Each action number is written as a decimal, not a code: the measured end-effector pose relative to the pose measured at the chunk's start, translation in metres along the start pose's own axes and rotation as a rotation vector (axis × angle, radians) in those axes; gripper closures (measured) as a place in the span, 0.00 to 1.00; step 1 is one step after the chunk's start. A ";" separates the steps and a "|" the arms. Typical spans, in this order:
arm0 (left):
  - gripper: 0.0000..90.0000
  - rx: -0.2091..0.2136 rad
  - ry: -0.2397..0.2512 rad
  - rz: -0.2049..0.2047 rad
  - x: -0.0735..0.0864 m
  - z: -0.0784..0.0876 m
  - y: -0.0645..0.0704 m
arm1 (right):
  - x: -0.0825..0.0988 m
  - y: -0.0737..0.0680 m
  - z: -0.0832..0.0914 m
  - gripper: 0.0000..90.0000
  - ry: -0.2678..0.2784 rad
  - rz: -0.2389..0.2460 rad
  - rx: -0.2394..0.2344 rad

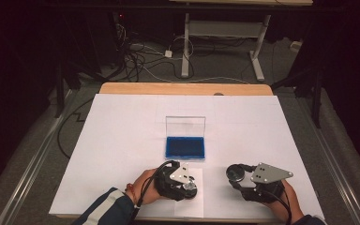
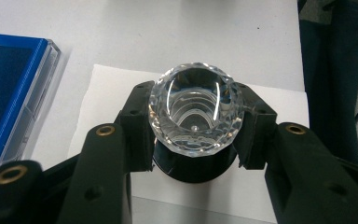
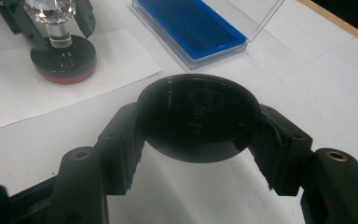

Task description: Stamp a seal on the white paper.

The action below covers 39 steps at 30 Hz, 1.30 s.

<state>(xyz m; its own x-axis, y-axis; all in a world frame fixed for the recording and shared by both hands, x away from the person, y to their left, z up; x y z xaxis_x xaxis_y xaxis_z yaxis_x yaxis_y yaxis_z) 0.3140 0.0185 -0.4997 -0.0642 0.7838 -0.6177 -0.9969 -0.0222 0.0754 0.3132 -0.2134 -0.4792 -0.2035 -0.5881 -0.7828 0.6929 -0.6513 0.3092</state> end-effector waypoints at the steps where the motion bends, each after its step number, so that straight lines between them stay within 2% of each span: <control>1: 0.60 -0.002 -0.009 0.000 0.000 0.000 0.000 | 0.000 0.000 0.000 0.43 0.000 0.000 0.000; 9: 0.60 -0.003 -0.031 0.000 -0.001 0.001 0.000 | 0.000 0.000 0.000 0.43 -0.001 0.002 0.000; 33: 0.60 0.008 -0.017 0.000 0.000 -0.001 -0.002 | -0.002 0.002 -0.004 0.43 -0.003 -0.003 -0.002; 39: 0.60 0.001 -0.030 0.002 0.001 -0.002 -0.001 | -0.001 0.001 -0.005 0.43 -0.010 -0.004 -0.008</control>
<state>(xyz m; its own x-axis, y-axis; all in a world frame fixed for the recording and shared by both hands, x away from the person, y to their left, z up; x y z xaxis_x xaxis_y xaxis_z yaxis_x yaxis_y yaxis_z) 0.3148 0.0177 -0.5017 -0.0646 0.8018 -0.5940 -0.9967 -0.0230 0.0774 0.3180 -0.2109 -0.4808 -0.2135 -0.5901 -0.7785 0.6974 -0.6502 0.3016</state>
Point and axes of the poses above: each handheld gripper's, and its own axes: z roughly backward along the jaws, x roughly out of its underside, y roughly to its right, the point moved 6 cm from there along -z, roughly forward along the jaws, and after that the axes turned 9 degrees about x, right-handed, at the moved point
